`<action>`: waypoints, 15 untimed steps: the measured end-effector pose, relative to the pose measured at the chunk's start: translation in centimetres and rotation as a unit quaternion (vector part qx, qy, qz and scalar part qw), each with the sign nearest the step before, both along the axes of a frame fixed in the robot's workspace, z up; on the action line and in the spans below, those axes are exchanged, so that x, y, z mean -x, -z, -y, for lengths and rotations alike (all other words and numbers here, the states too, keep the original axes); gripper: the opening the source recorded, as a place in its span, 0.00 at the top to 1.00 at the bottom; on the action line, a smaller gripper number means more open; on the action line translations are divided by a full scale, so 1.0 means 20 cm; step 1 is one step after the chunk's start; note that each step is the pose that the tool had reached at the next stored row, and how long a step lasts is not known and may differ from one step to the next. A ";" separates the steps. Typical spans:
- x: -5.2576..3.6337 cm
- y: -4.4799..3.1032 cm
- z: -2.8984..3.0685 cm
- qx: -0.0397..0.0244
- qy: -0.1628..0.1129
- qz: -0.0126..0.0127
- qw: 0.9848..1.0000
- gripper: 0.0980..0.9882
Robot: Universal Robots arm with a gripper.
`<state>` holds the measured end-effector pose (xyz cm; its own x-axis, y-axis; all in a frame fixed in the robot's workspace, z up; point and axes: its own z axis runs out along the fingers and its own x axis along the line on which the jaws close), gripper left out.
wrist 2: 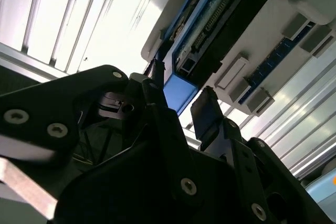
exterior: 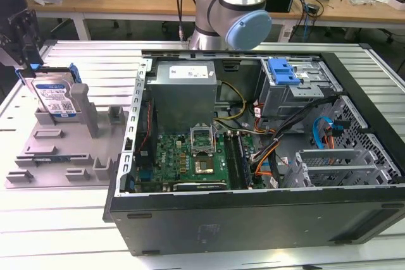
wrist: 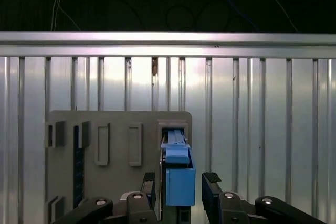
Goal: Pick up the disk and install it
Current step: 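Pick up the disk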
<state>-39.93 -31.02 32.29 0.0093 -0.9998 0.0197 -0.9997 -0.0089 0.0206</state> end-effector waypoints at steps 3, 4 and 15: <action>0.002 0.009 0.000 0.000 0.001 0.000 1.000 0.57; 0.002 0.010 0.000 0.000 0.001 0.000 1.000 0.57; 0.002 0.028 0.000 0.000 0.006 0.000 1.000 0.57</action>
<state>-39.96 -31.02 31.73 -0.0031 -0.9998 0.0201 -0.9998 0.0035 0.0207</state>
